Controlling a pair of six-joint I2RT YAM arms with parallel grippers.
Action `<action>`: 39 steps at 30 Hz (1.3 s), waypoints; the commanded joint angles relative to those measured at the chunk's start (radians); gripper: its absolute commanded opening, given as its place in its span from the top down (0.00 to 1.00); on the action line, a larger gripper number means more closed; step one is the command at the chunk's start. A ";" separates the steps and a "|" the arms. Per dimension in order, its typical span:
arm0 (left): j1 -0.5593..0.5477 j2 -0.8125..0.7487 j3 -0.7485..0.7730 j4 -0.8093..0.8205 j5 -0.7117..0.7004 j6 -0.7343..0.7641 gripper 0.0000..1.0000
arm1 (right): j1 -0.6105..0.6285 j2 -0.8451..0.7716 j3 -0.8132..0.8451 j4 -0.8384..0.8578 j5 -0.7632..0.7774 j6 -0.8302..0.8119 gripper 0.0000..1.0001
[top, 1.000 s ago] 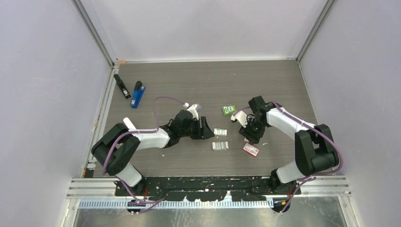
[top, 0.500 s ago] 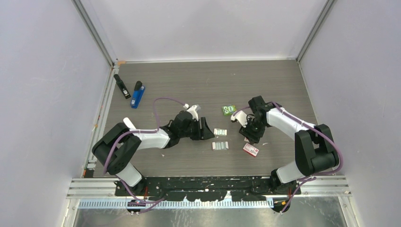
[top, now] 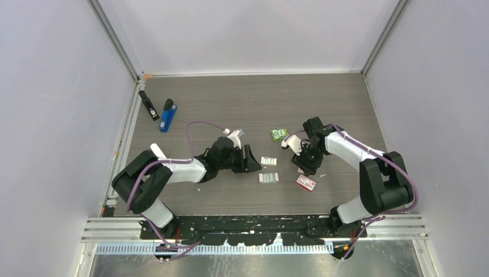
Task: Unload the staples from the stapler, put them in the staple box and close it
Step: Close the staple box at the center of the board.
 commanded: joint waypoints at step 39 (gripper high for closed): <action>0.005 -0.107 -0.072 0.129 0.030 -0.012 0.29 | 0.007 -0.012 0.019 0.007 -0.030 -0.048 0.50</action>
